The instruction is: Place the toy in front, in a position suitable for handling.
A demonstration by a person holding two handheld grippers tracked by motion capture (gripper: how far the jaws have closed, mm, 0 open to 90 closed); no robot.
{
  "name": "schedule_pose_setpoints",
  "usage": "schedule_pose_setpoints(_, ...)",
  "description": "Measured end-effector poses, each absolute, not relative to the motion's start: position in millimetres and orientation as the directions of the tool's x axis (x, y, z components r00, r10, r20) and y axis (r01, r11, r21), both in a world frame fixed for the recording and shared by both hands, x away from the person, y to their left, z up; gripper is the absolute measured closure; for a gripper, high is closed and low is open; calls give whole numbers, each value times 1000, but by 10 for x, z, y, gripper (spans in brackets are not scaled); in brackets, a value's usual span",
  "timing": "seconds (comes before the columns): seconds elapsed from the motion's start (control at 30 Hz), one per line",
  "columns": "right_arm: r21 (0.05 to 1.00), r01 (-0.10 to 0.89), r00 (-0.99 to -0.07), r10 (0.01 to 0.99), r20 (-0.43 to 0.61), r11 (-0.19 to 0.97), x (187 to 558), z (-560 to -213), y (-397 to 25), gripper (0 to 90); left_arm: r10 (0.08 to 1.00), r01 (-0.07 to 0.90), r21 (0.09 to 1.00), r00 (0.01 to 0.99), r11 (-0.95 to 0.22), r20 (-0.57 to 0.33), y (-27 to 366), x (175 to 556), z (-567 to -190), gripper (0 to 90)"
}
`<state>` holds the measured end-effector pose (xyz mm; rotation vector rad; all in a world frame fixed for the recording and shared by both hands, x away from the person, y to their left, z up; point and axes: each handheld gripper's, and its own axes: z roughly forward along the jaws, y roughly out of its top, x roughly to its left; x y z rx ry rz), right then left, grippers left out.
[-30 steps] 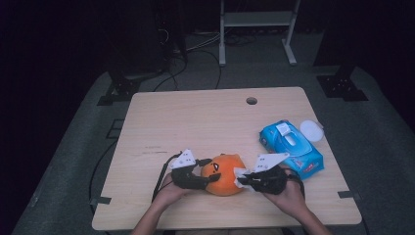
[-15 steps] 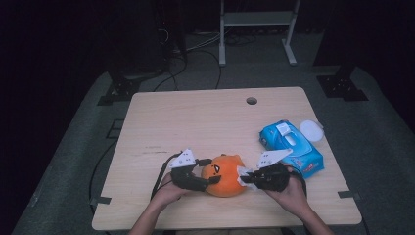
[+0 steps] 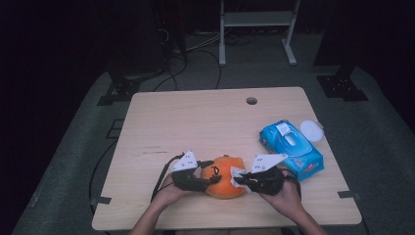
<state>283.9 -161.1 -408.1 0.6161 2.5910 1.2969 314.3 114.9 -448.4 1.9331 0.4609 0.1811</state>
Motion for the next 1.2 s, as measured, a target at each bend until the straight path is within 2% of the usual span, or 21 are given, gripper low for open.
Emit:
schedule_pose_setpoints(0.2, 788, 316, -886, 462, 46, 527, 2884, -4134, -1699, 859, 391, 237, 912, 915, -335, -95, 1158, 3147, -4494, 377)
schedule_pose_setpoints(0.43, 797, 273, -905, 424, 24, 538, 2822, -4082, -1562, 857, 385, 231, 908, 919, -350, -86, 1145, 3117, -4489, 381)
schedule_pose_setpoints(0.77, 789, 348, -871, 486, 73, 506, 2971, -4160, -1777, 857, 376, 231, 908, 922, -350, -90, 1140, 3112, -4496, 382)
schedule_pose_setpoints(0.9, 786, 371, -873, 475, 114, 495, 3004, -4208, -1775, 856, 369, 219, 910, 926, -351, -81, 1145, 3111, -4478, 367)
schedule_pose_setpoints(1.1, 777, 380, -873, 471, 122, 502, 2972, -4216, -1809, 856, 390, 232, 906, 917, -354, -82, 1168, 3131, -4475, 377)
schedule_pose_setpoints(1.2, 788, 364, -889, 438, 135, 496, 2896, -4191, -1759, 855, 400, 250, 907, 911, -340, -101, 1195, 3156, -4498, 378)
